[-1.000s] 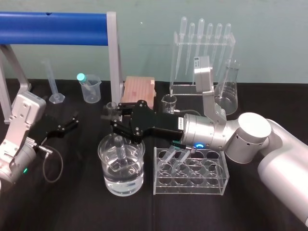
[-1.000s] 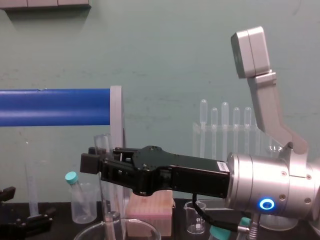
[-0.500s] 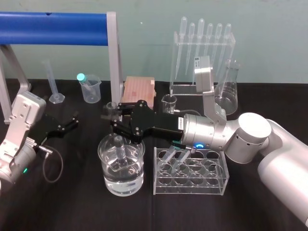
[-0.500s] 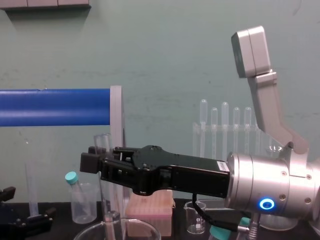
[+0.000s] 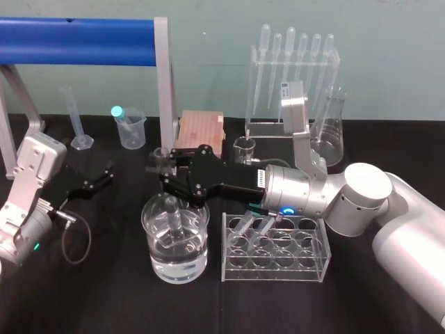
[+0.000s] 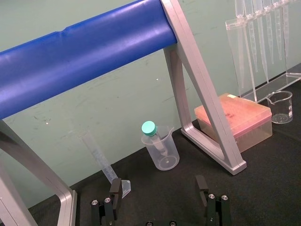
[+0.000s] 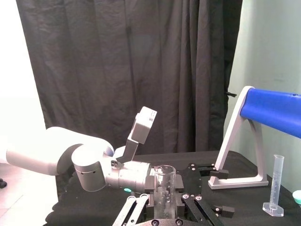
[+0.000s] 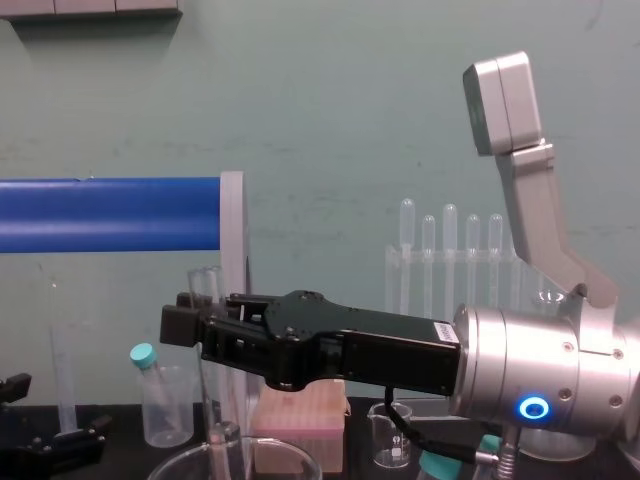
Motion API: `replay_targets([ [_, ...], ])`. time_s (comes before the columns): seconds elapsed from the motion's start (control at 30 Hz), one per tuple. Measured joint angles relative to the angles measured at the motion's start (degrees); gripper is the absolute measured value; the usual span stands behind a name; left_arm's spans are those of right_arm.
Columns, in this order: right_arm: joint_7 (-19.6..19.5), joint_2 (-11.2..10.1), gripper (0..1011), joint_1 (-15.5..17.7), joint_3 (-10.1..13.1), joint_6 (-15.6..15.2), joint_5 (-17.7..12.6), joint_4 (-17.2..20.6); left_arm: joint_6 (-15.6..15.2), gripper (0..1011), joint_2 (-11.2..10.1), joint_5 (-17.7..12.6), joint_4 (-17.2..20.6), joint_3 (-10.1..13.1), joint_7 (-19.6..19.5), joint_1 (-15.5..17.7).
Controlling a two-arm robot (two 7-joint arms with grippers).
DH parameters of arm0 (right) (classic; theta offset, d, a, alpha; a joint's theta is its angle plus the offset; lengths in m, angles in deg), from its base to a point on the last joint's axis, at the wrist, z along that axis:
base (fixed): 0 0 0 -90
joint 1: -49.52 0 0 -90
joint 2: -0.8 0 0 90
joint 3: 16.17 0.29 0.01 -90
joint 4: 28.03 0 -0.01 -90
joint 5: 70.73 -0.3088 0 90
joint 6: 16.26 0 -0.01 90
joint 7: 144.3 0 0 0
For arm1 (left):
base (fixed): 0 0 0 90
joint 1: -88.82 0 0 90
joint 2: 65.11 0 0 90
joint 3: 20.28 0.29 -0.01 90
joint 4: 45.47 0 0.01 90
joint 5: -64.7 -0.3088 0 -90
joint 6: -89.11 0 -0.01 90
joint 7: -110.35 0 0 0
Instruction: Hold the test tube with one hand and immerse one end into the beaker, then return it to the test tube rack.
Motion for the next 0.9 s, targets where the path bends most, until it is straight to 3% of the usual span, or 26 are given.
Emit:
replay_targets([
  [0.9, 0.00, 0.00, 242, 0.00, 0.00, 0.00, 0.00, 0.00, 0.00, 1000, 0.00, 0.00, 0.00, 0.00, 0.00, 0.00],
])
